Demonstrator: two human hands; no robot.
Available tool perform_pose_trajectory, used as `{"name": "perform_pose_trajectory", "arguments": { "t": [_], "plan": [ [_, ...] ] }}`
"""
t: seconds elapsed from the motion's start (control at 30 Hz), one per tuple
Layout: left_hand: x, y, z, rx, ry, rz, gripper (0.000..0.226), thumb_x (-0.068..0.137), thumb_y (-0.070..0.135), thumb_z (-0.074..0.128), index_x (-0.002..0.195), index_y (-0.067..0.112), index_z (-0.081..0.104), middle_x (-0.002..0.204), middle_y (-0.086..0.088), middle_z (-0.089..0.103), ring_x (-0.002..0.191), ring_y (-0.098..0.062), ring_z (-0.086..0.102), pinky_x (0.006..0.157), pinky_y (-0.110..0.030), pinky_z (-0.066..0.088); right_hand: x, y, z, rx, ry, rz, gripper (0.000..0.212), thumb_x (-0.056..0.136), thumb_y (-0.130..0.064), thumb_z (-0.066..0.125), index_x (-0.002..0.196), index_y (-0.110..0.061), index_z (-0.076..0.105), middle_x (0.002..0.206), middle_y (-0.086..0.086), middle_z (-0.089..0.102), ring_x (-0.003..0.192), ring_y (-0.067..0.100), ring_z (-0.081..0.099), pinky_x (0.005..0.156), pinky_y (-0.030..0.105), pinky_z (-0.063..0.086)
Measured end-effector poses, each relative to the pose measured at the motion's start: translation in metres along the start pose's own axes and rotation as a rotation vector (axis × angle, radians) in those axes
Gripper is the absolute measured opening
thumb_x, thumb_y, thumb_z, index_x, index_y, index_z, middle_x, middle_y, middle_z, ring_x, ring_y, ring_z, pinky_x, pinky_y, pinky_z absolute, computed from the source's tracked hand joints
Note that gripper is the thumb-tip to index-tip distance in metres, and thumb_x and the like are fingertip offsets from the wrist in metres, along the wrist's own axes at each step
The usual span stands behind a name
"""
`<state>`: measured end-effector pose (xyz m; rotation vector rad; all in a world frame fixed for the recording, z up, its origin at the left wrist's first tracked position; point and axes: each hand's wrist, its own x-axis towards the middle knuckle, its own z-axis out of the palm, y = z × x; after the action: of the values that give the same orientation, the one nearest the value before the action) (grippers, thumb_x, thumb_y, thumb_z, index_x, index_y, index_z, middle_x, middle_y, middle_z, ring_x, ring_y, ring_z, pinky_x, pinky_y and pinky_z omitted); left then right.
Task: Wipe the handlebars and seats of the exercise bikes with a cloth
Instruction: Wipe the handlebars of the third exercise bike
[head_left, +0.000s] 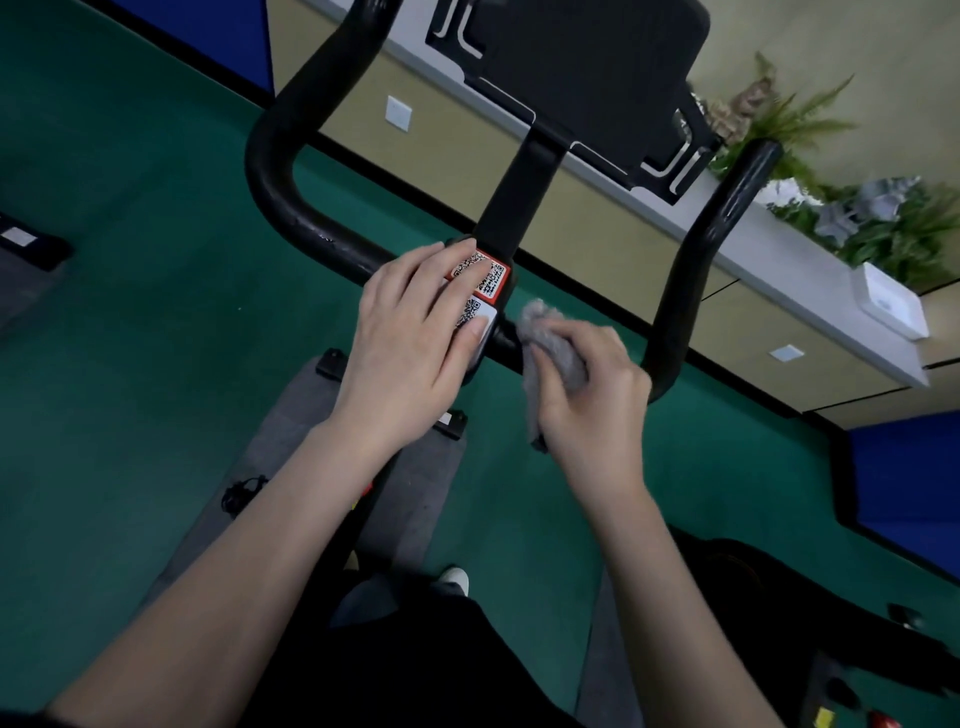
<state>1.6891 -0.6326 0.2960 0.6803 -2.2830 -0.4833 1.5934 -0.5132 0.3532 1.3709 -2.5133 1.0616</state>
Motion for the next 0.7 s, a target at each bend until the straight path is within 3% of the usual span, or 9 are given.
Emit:
{"name": "perform_pose_trajectory", "arguments": {
  "t": [0.17,0.33,0.43,0.53,0.7],
  "plan": [
    [0.0,0.0,0.0,0.009,0.003,0.001,0.042,0.1,0.03,0.036,0.135,0.01,0.049,0.143,-0.005,0.045,0.129,-0.026,0.038,0.108,-0.042,0.026,-0.019,0.009,0.0,-0.057,0.249,0.123,0.018,0.08,0.009,0.067,0.096,0.002,0.07,0.088,-0.004,0.058,0.084,0.03,0.062,0.081,-0.004,0.032],
    [0.001,0.004,-0.004,0.047,-0.008,-0.002,0.042,0.099,0.03,0.038,0.134,0.009,0.05,0.143,-0.005,0.046,0.133,-0.026,0.036,0.111,-0.04,0.021,-0.019,0.0,0.013,-0.055,0.198,0.048,0.018,0.082,0.007,0.065,0.098,0.002,0.069,0.092,0.006,0.069,0.085,0.023,0.058,0.084,0.002,0.034],
    [0.002,0.006,-0.007,0.038,0.017,0.026,0.04,0.097,0.027,0.044,0.131,0.008,0.053,0.138,-0.005,0.05,0.134,-0.024,0.034,0.113,-0.037,0.017,-0.029,0.015,0.0,-0.099,0.291,0.119,0.019,0.082,0.007,0.064,0.101,0.002,0.069,0.094,0.003,0.066,0.087,0.023,0.059,0.085,-0.001,0.034],
    [0.007,0.011,-0.009,-0.007,0.013,0.122,0.034,0.095,0.024,0.05,0.123,0.007,0.059,0.127,-0.004,0.058,0.129,-0.022,0.042,0.11,-0.036,0.024,-0.033,0.012,0.003,-0.069,0.375,0.178,0.022,0.081,0.008,0.064,0.101,0.001,0.068,0.094,-0.003,0.057,0.088,0.019,0.057,0.085,-0.001,0.034],
    [0.011,0.013,-0.008,-0.008,-0.048,0.196,0.029,0.092,0.027,0.057,0.112,0.009,0.066,0.123,-0.004,0.061,0.121,-0.024,0.05,0.104,-0.036,0.029,-0.029,0.009,0.014,-0.064,0.29,0.061,0.021,0.082,0.008,0.063,0.102,0.004,0.068,0.098,0.007,0.068,0.09,0.019,0.056,0.089,0.007,0.039]
  ]
}}
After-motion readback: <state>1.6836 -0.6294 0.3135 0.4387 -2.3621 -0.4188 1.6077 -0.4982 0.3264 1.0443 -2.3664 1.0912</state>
